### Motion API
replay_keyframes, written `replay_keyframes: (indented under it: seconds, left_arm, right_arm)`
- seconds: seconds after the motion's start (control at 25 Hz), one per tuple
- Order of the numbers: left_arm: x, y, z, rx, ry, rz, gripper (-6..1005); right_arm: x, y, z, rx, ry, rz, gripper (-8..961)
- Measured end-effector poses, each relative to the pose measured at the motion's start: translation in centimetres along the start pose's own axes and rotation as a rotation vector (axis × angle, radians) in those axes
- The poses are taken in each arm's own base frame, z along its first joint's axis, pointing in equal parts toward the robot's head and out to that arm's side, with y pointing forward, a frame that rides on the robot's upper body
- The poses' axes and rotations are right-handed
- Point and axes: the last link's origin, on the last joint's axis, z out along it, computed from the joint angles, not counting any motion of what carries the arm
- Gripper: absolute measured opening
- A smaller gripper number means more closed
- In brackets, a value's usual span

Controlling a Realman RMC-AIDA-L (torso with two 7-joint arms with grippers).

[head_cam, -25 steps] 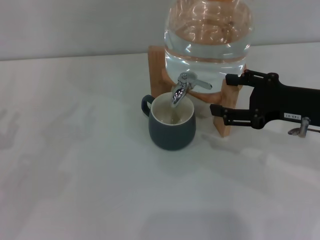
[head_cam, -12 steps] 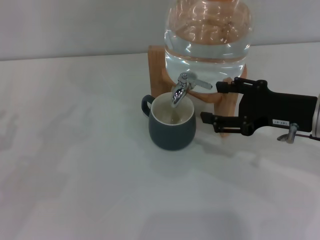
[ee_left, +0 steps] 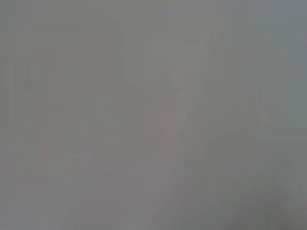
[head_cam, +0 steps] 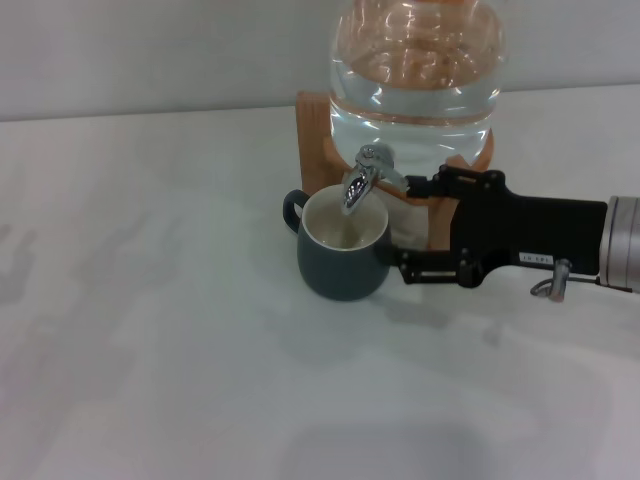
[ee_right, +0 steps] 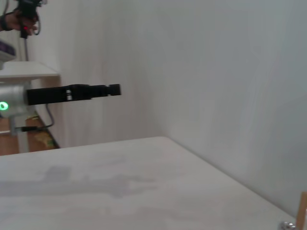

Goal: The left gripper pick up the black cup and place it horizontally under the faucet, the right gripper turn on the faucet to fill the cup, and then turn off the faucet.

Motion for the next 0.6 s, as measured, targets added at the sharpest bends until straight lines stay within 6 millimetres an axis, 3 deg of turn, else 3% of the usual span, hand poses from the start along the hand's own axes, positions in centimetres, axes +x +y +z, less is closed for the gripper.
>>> replay_keyframes:
  seconds: [0.4,0.6]
  left_arm:
    - [0.0,-0.1,0.3,0.003,-0.009,0.004,335]
    - [-0.1,-0.2,0.1,0.009,-0.013,0.003,335]
  right_arm:
    - [-0.1,0.8,-0.2,-0.045,0.01,-0.029,839]
    - [0.1,-0.1,-2.1,-0.009,0.003,-0.016,839]
